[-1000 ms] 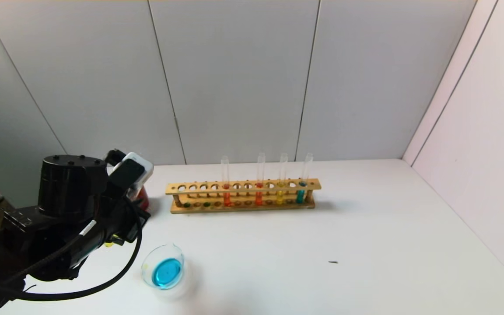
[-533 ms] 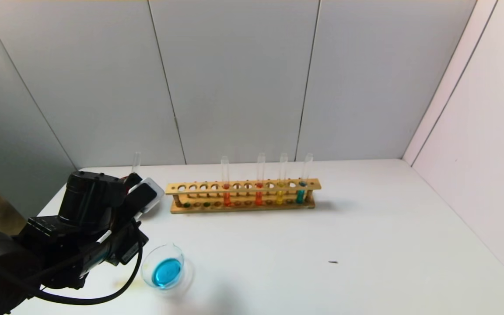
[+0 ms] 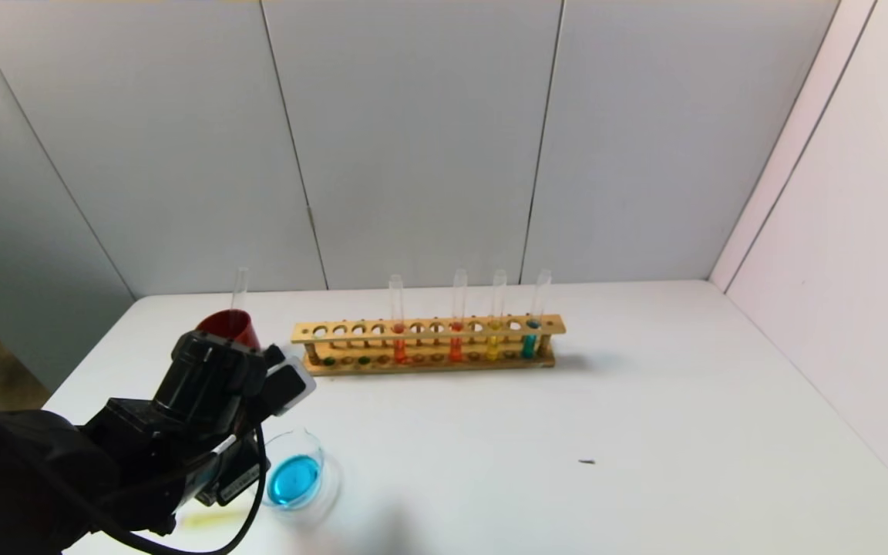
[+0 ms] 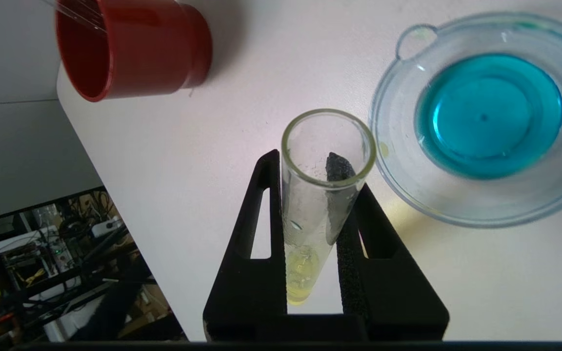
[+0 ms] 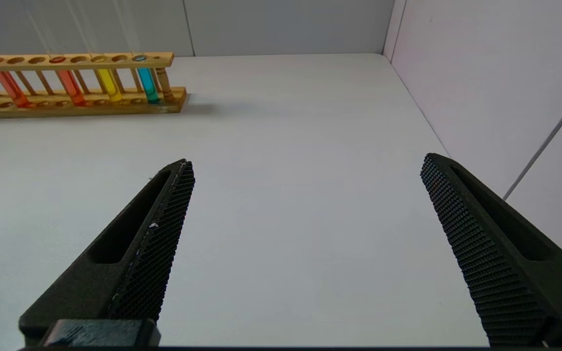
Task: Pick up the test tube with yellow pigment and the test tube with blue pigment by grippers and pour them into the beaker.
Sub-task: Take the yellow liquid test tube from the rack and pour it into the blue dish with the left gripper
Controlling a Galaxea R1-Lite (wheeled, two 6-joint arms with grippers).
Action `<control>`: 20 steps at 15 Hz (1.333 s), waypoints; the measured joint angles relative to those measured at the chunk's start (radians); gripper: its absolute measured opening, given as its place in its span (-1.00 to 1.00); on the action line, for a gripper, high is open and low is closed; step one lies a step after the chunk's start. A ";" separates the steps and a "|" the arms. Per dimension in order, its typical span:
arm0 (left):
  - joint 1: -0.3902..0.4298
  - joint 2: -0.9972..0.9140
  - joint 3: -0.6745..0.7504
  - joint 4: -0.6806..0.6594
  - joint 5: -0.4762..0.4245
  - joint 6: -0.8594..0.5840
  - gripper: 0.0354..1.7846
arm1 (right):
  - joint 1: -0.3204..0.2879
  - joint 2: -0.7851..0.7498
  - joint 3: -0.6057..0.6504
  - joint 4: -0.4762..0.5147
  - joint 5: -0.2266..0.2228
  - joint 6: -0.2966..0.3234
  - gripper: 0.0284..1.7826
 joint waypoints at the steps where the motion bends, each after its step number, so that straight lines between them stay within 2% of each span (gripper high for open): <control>1: -0.012 0.008 -0.007 0.041 0.018 0.006 -0.66 | 0.000 0.000 0.000 0.000 0.000 0.000 0.91; 3: -0.034 0.028 -0.024 0.120 0.053 0.009 -0.66 | 0.000 0.000 0.000 0.000 0.000 0.000 0.91; 7: -0.050 0.088 -0.033 0.160 0.110 0.024 -0.66 | 0.000 0.000 0.000 0.000 0.000 0.000 0.91; 10: -0.063 0.123 -0.065 0.221 0.116 0.026 -0.66 | 0.000 0.000 0.000 0.000 0.000 0.000 0.91; 14: -0.076 0.142 -0.147 0.399 0.118 0.026 -0.66 | 0.000 0.000 0.000 0.000 0.000 -0.001 0.91; 20: -0.083 0.156 -0.231 0.582 0.119 0.034 -0.66 | 0.000 0.000 0.000 0.000 0.000 0.000 0.91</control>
